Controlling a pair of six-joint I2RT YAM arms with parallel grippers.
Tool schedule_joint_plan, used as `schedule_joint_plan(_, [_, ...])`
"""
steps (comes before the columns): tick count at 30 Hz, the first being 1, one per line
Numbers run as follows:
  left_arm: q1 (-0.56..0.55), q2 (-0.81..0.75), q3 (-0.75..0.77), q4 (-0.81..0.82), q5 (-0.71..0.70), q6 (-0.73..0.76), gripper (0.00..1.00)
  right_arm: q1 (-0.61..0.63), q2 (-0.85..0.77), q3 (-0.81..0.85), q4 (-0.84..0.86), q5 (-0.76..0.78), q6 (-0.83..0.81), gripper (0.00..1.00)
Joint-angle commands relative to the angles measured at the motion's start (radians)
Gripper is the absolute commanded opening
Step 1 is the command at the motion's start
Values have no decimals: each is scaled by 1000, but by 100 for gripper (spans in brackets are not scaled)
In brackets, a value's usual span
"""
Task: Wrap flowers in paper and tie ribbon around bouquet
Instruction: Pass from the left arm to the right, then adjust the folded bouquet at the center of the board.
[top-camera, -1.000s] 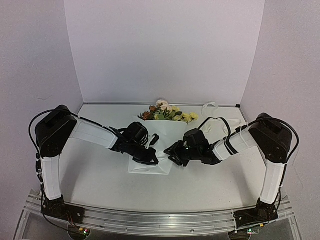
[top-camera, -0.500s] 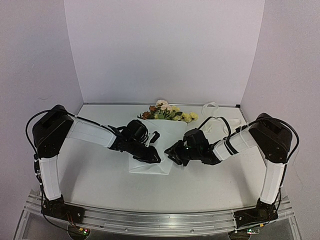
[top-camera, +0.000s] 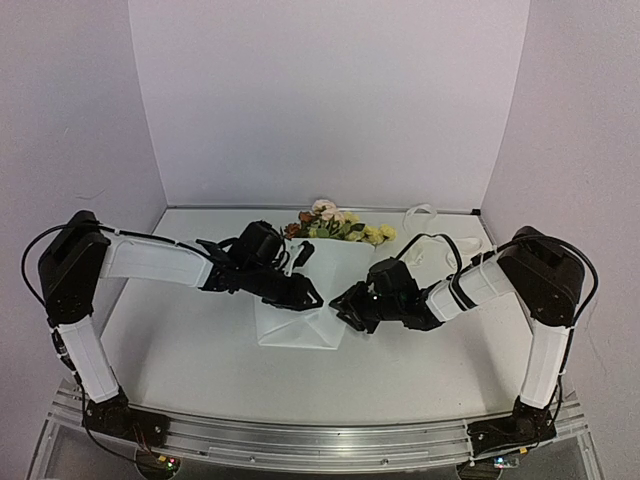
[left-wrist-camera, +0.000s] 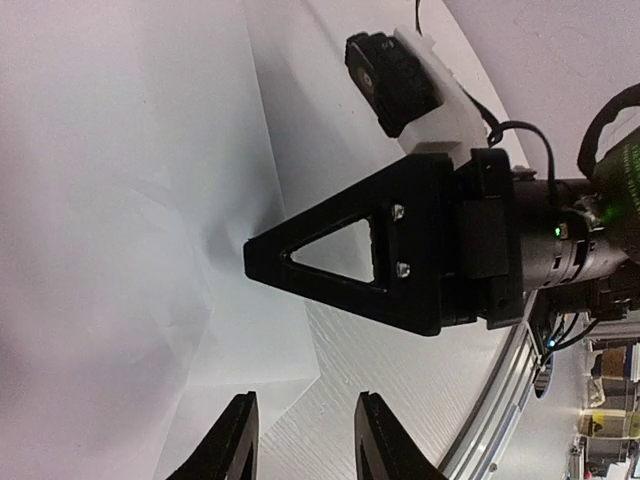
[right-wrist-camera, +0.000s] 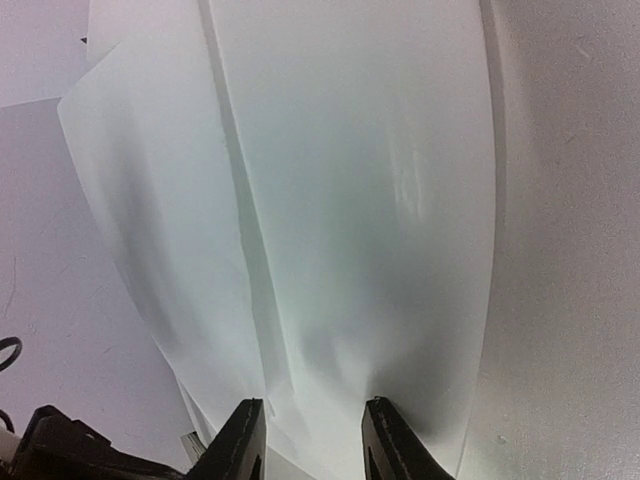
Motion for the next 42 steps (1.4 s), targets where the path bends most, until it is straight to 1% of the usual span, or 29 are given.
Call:
schedule_joint_plan(1, [41, -126, -35, -82, -193, -76, 37, -2, -8, 31, -5, -4, -36, 39])
schedule_joint_plan(4, [93, -149, -59, -217, -420, -159, 35, 1, -10, 39, -9, -11, -51, 42])
schedule_joint_plan(5, [121, -148, -74, -250, -467, -192, 34, 1, -11, 42, -12, -14, -59, 42])
schedule_joint_plan(8, [204, -143, -154, -260, -521, -256, 31, 5, -9, 63, -26, -28, -91, 46])
schedule_joint_plan(11, [246, -126, -224, -196, -499, -281, 31, 8, 5, 83, -31, -49, -115, 50])
schedule_joint_plan(14, [252, -91, -228, -139, -454, -285, 30, 13, 32, 109, -32, -66, -131, 54])
schedule_joint_plan(19, [248, -35, -192, -72, -361, -259, 29, 20, 57, 146, -37, -75, -156, 59])
schedule_joint_plan(25, [220, -1, -123, -91, -341, -215, 29, 20, 58, 155, -36, -63, -174, 61])
schedule_joint_plan(30, [190, 29, -72, -127, -355, -184, 29, 22, 24, 114, 22, -30, -185, 63])
schedule_joint_plan(35, [178, 50, -40, -161, -373, -175, 28, 23, -32, 38, 85, 27, -182, 64])
schedule_joint_plan(39, [171, 63, -12, -192, -385, -172, 28, 24, -81, -38, 100, 90, -149, 63])
schedule_joint_plan(42, [163, 65, 6, -212, -419, -169, 28, 25, -125, -105, 101, 146, -139, 63])
